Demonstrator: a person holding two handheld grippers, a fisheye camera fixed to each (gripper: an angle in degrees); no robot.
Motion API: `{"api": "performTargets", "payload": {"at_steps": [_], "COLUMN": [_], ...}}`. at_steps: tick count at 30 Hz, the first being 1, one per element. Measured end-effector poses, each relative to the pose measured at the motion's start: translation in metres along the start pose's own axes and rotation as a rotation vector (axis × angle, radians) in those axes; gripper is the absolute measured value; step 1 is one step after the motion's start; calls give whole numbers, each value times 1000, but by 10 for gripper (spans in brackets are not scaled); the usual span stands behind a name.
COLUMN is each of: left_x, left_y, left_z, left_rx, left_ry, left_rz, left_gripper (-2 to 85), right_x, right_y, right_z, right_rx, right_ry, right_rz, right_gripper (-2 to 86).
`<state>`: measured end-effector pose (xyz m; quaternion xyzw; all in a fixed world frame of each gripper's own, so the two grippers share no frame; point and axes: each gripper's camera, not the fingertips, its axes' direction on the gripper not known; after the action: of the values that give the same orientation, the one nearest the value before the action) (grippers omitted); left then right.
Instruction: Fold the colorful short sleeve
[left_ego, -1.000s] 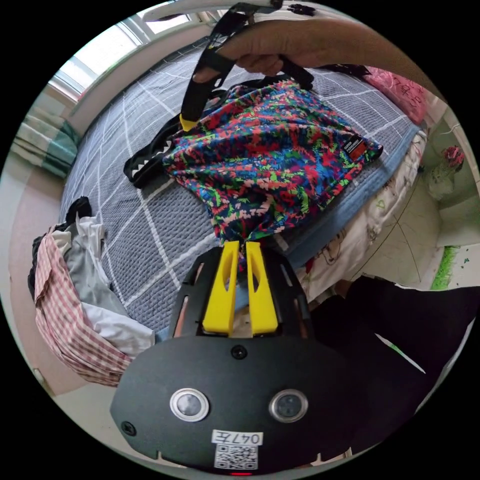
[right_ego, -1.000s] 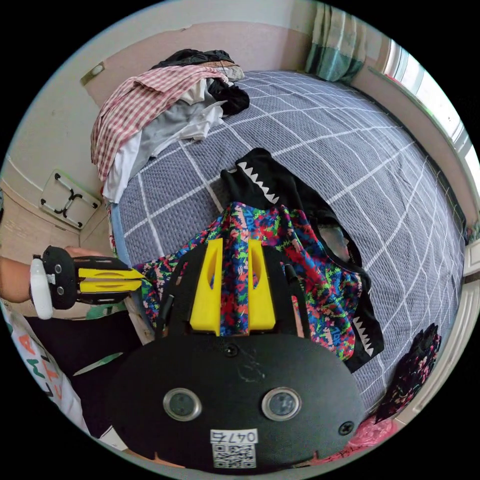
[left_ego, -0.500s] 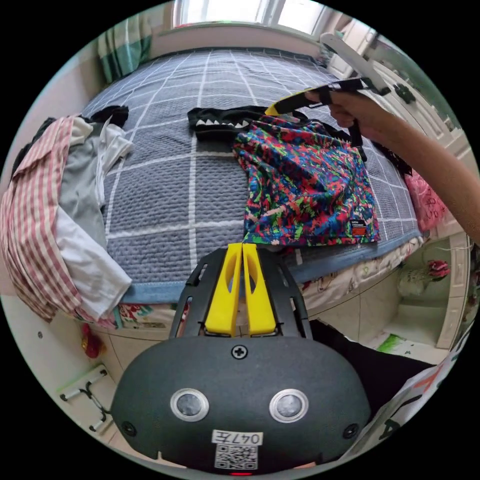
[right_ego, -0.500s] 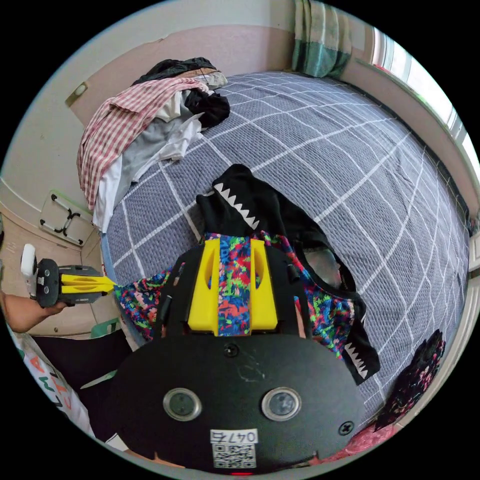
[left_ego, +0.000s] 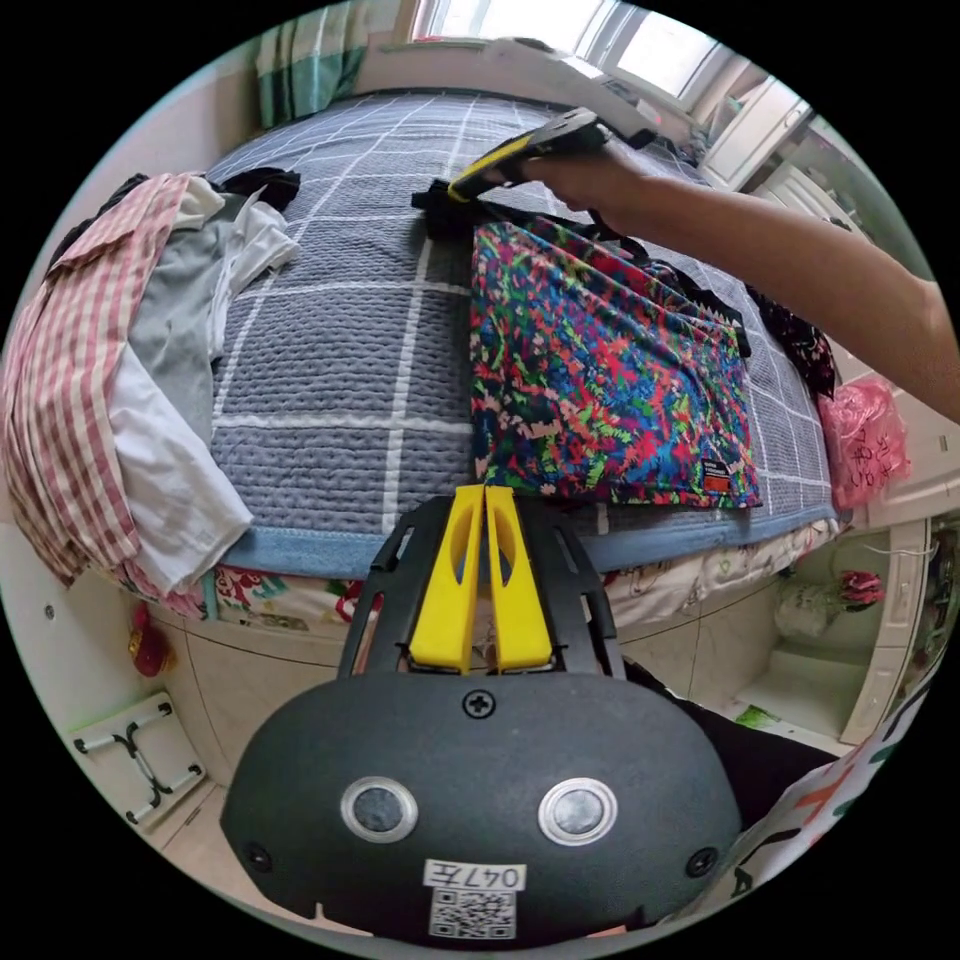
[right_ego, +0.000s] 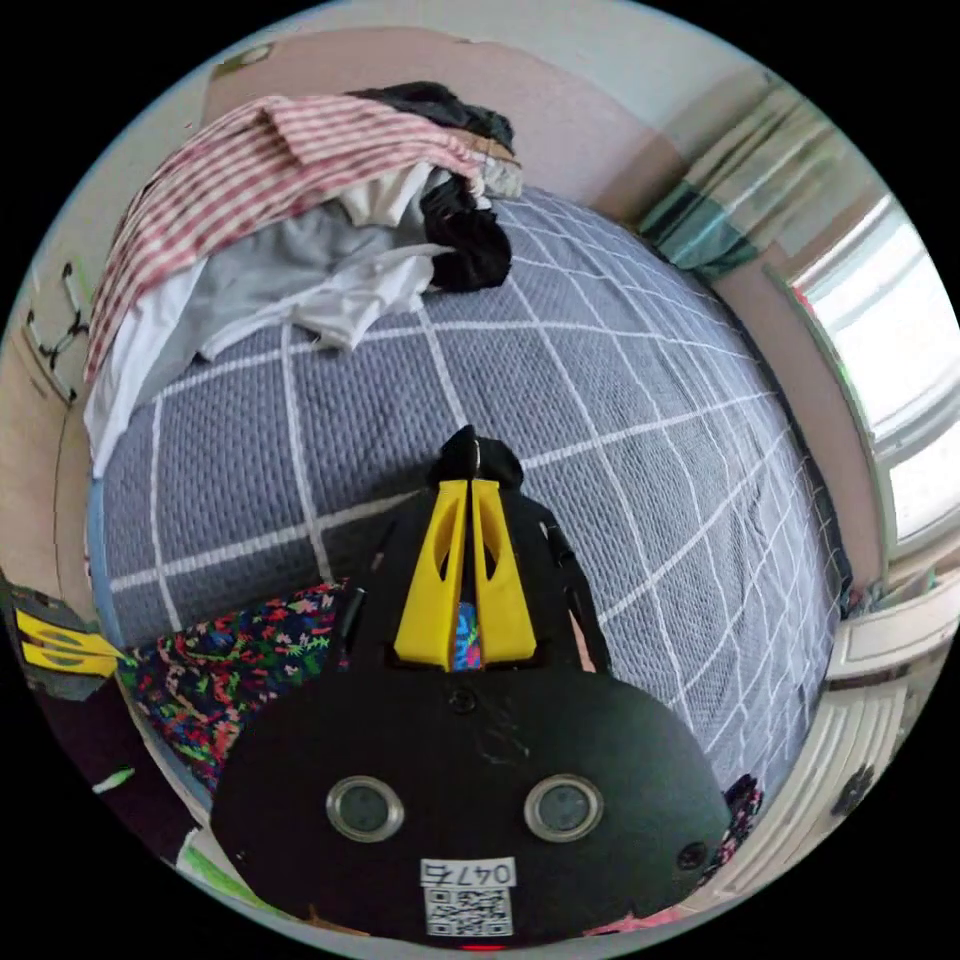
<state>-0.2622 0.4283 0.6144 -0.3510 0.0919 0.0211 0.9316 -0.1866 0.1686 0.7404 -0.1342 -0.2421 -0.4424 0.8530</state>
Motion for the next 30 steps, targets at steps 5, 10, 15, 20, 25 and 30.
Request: {"api": "performTargets", "payload": {"at_steps": [5, 10, 15, 20, 25, 30], "left_x": [-7, -23, -24, 2, 59, 116], "left_y": [-25, -34, -97, -246, -393, -441], "left_z": [3, -27, -69, -50, 20, 69], "left_rx": [-39, -76, 112, 203, -34, -184], "left_ry": [-49, 7, 97, 190, 305, 200], "left_rz": [5, -3, 99, 438, 665, 828], "left_gripper": [13, 111, 79, 106, 173, 104], "right_x": [1, 20, 66, 152, 205, 215], "right_y": [4, 31, 121, 211, 238, 236], "right_z": [35, -7, -84, -64, -30, -12], "right_rx": [-114, 8, 142, -110, -204, -246], "right_ry": [-108, -202, -116, -14, -165, -221], "right_rz": [-22, 139, 415, 515, 504, 401], "right_gripper": [54, 141, 76, 65, 68, 12]}}
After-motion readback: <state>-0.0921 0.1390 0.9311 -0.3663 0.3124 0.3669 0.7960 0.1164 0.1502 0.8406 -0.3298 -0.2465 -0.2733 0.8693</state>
